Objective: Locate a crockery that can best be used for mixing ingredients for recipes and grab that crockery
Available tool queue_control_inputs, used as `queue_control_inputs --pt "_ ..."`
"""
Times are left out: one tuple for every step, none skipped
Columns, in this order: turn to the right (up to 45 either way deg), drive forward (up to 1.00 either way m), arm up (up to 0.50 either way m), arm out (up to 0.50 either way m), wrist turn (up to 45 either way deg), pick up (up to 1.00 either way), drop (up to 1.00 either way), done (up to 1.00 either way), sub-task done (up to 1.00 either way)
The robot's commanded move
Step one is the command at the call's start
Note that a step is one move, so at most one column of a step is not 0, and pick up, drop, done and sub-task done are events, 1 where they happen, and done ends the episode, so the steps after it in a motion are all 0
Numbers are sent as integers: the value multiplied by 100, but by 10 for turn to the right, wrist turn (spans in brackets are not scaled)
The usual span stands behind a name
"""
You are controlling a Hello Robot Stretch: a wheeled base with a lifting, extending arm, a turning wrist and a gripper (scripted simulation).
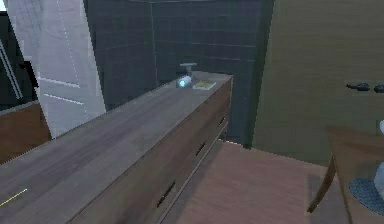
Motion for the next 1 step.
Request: queue_control_inputs --pt "0 0 38 0 0 0 0 0 0"
